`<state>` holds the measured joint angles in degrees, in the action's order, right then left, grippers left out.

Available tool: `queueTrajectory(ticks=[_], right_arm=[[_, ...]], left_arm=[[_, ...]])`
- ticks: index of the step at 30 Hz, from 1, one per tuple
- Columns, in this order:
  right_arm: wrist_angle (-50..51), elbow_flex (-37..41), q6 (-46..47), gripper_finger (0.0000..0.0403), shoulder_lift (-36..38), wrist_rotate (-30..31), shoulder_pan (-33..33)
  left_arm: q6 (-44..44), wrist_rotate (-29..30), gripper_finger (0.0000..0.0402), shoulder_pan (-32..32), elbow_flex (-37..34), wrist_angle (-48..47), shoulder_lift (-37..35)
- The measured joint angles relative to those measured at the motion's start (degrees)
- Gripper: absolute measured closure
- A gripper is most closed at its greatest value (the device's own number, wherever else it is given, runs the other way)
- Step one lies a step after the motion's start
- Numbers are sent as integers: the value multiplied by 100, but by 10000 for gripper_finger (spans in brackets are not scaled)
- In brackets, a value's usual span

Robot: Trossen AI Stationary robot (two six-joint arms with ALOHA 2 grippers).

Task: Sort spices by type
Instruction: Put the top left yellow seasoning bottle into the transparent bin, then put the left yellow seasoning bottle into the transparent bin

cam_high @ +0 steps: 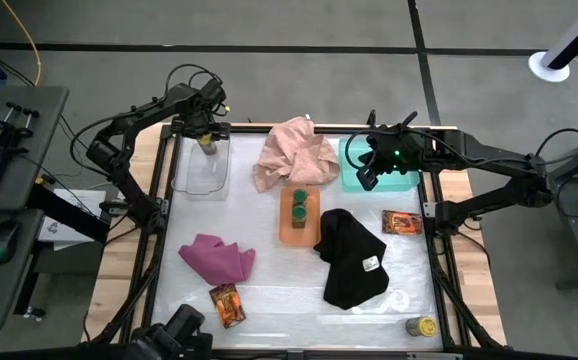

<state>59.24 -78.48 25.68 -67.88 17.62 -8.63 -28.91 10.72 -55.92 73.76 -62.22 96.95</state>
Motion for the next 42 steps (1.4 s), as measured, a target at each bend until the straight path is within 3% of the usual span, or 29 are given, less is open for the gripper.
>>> queueTrajectory(ticks=[4,11,21,25,29,33,37,42], right_arm=[[1,0,-49,403,0,0,1],[0,0,-49,403,0,-1,0],[0,0,-23,403,0,-11,1],[0,0,-25,403,0,-63,-1],[0,0,-65,403,0,-71,-1],[2,0,-129,403,0,-164,1],[2,0,-118,403,0,-181,-1],[1,0,-115,403,0,-200,-1]], left_arm=[[-92,-67,117,0,0,0,-4],[-97,-361,110,-102,81,268,-225],[-28,-297,109,-360,980,392,-921],[608,-978,108,53,1198,430,-1321],[1037,-1733,108,1361,1128,21,-1917],[653,-1775,108,3544,975,-595,-2551],[-484,-1129,108,6339,841,-1055,-2883],[-1658,-188,108,9392,839,-1288,-2682]])
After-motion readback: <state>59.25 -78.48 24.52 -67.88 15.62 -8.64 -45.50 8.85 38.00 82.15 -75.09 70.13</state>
